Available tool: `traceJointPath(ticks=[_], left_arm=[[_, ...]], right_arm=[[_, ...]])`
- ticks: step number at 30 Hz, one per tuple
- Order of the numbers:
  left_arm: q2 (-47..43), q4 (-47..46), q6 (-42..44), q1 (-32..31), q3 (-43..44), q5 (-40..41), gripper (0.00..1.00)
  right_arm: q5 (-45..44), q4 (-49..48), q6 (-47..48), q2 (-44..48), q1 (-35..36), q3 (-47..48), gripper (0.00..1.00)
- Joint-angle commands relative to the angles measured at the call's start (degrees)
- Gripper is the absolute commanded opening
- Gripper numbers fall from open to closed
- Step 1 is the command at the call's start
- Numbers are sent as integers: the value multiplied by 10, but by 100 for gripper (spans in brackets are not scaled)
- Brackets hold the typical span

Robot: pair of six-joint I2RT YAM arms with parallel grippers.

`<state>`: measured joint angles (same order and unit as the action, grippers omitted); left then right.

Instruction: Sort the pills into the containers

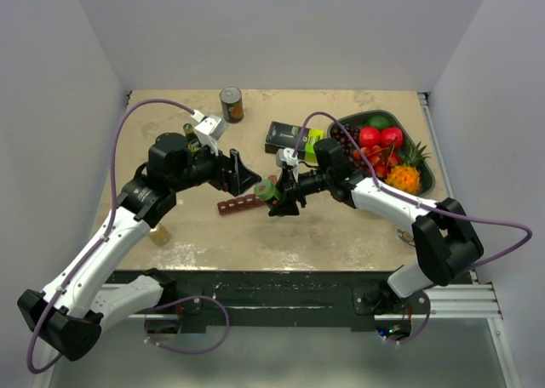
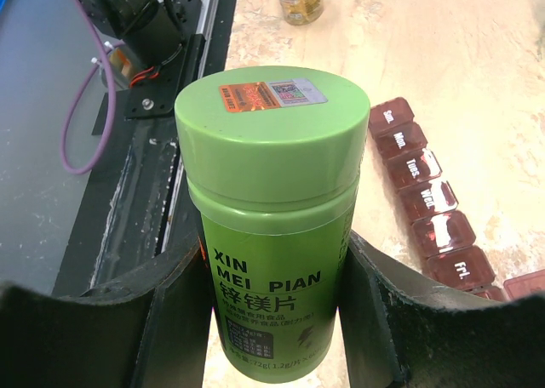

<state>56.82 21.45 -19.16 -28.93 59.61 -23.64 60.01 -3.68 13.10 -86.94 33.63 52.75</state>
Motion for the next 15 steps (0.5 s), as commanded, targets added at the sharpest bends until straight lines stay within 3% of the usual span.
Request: traceJointPath(ticks=[1,5,15], left_arm=[[21,-28,-134,5,-18,6,98],[20,-36,-188,4,-28,20,98],[83,13,-185,-63,-6,68,98]], right_arm=[[19,-23,-2,18,-1,27,0],[18,-22,-1,19,0,27,0],[17,-22,-2,14,-1,28,0]])
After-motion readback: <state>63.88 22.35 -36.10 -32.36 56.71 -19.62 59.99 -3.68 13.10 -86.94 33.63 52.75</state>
